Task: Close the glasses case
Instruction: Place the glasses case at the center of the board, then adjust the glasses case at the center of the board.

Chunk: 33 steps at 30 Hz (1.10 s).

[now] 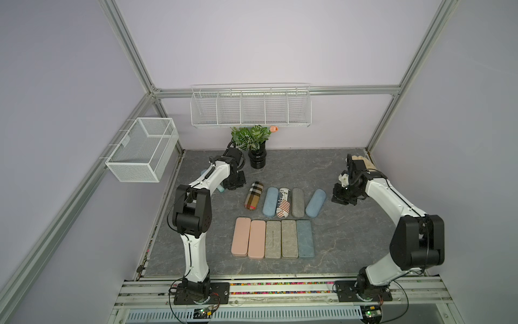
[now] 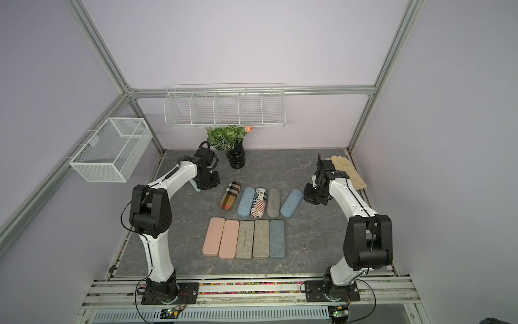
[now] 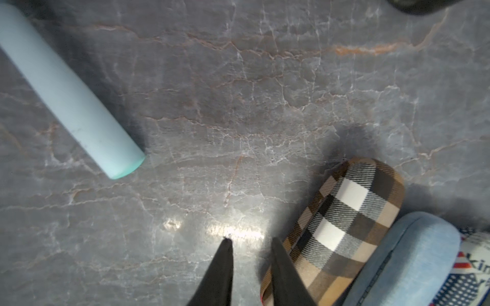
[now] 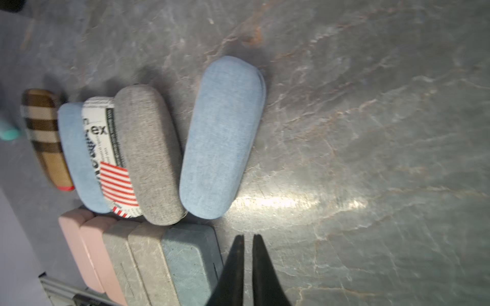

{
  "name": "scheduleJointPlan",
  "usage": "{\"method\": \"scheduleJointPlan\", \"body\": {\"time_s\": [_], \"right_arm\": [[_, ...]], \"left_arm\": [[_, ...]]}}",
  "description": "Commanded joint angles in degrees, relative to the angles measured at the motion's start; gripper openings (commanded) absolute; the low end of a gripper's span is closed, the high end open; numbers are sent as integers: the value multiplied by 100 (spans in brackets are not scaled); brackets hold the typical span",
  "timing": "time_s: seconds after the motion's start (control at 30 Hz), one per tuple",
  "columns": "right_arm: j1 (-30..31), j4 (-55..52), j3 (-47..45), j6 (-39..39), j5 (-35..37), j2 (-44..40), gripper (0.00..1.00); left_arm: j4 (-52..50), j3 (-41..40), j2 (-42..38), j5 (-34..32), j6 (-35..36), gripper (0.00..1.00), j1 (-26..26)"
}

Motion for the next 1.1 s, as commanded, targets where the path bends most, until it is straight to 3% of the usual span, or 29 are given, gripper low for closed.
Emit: {"method": "scheduleJointPlan", "body": {"time_s": [0.0, 0.53, 1.07], "right_arm": [[103, -488, 80, 95, 807, 377, 7], [761, 318, 701, 40, 786, 1941, 9], [1666, 33, 2004, -690, 939, 2749, 10]], "left_arm": [[-119, 157, 219, 17, 87, 22, 15], [38, 129, 546, 232, 47, 20, -184], [257, -297, 332, 351, -240, 20, -312]]}}
